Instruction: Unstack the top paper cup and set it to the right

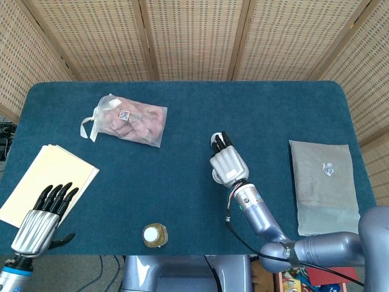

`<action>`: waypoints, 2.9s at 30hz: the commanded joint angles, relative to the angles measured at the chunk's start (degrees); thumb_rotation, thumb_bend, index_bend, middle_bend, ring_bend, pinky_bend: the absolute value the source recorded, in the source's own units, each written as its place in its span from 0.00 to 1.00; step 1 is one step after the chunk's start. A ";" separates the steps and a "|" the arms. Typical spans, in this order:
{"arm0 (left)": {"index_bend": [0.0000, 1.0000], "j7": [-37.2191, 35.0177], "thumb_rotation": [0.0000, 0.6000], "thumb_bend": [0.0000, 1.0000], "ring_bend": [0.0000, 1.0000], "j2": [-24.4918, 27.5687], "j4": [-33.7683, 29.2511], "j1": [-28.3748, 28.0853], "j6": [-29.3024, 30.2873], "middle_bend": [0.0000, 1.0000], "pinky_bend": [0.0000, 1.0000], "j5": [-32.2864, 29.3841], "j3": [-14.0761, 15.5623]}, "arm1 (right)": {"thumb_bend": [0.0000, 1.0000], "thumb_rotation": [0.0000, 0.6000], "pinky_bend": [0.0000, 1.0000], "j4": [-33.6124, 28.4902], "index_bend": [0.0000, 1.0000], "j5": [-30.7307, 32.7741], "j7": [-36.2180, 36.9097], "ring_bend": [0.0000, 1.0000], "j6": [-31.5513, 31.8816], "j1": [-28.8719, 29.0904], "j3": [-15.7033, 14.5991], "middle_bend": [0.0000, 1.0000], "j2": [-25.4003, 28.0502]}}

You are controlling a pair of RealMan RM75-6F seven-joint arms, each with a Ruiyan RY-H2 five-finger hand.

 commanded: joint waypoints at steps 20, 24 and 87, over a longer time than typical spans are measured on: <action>0.00 -0.72 1.00 0.16 0.00 0.47 -0.14 0.39 0.96 0.00 0.00 0.75 0.13 | 0.38 1.00 0.05 -10.92 0.48 3.08 -4.74 0.00 6.17 2.70 1.84 0.19 9.51; 0.00 -1.33 1.00 0.16 0.00 0.77 -0.07 0.58 1.52 0.00 0.00 1.00 0.09 | 0.38 1.00 0.05 -9.31 0.48 3.60 -3.57 0.00 5.61 1.91 0.90 0.19 10.01; 0.00 -1.71 1.00 0.16 0.00 0.05 0.56 0.82 2.14 0.00 0.00 0.84 -0.56 | 0.29 1.00 0.00 -8.37 0.03 -30.07 31.15 0.00 9.53 -22.51 -10.03 0.00 14.81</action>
